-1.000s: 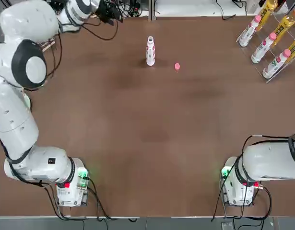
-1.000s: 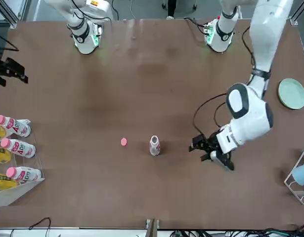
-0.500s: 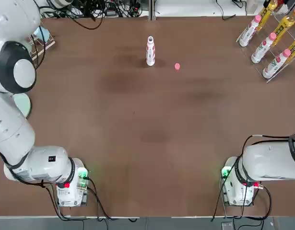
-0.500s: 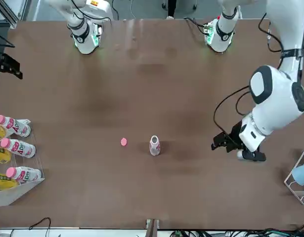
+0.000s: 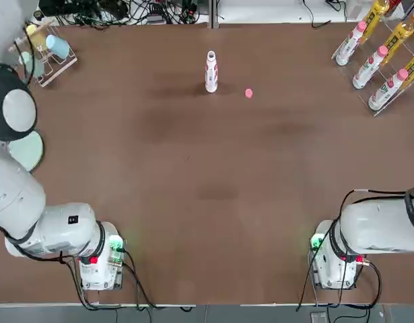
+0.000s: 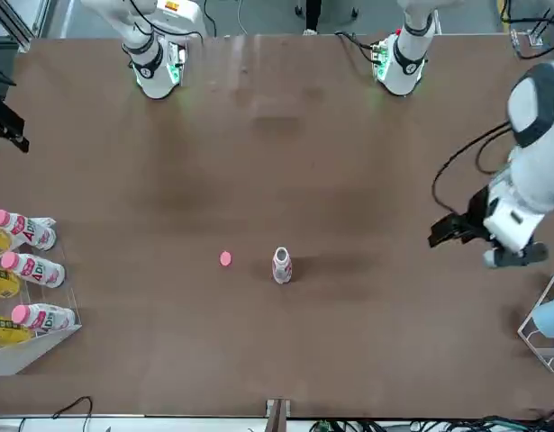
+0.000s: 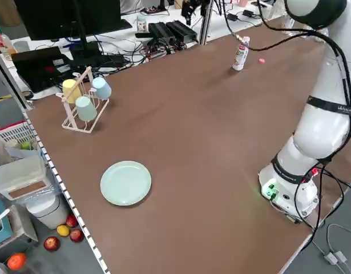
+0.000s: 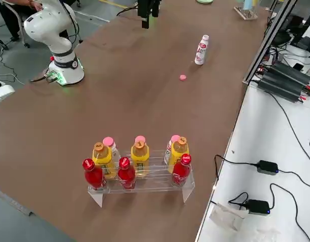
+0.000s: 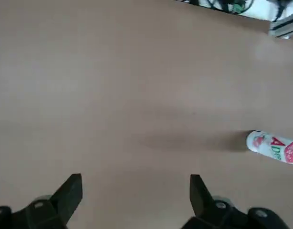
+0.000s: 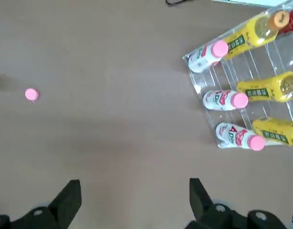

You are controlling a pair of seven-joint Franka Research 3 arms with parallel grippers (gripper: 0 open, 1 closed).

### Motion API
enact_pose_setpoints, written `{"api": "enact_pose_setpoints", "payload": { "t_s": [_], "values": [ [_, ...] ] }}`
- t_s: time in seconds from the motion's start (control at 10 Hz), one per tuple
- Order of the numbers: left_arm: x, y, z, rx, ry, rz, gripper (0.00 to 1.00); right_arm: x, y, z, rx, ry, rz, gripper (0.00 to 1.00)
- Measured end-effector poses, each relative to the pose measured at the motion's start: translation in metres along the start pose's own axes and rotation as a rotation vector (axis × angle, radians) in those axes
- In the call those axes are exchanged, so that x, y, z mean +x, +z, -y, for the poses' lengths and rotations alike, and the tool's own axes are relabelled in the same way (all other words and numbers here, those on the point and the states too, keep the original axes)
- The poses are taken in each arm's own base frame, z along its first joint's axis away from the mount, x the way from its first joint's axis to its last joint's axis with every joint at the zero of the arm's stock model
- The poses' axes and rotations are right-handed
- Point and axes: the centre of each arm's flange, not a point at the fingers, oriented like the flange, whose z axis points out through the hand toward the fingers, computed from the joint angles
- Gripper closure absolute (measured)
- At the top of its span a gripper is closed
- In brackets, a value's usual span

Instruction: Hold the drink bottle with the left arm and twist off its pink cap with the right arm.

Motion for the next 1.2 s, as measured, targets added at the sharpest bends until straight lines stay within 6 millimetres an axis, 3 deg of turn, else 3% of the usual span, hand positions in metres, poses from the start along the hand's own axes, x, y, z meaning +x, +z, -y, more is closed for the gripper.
{"api": "enact_pose_setpoints", "payload": {
  "t_s": [0.2, 0.3, 0.5, 0.9, 1.2],
  "values": [
    [-0.004, -0.036, 0.041, 0.039, 0.046, 0.028, 0.00, 0.001, 0.000, 0.000, 0.000, 0.000, -0.004, 0.00],
    [-0.007, -0.050, 0.049, 0.052, 0.044, 0.025, 0.00, 0.002, -0.001, -0.001, -0.002, 0.000, -0.015, 0.00],
    [-0.017, -0.071, 0.044, 0.072, 0.005, 0.014, 0.00, 0.008, -0.003, -0.001, -0.010, -0.001, -0.053, 0.00],
    [-0.022, -0.078, 0.045, 0.077, -0.015, 0.018, 0.00, 0.009, -0.001, 0.004, -0.007, -0.010, -0.051, 0.00],
    [-0.025, -0.087, 0.048, 0.083, -0.021, 0.005, 0.00, 0.016, 0.013, 0.003, -0.002, -0.011, -0.020, 0.00]
  ]
}}
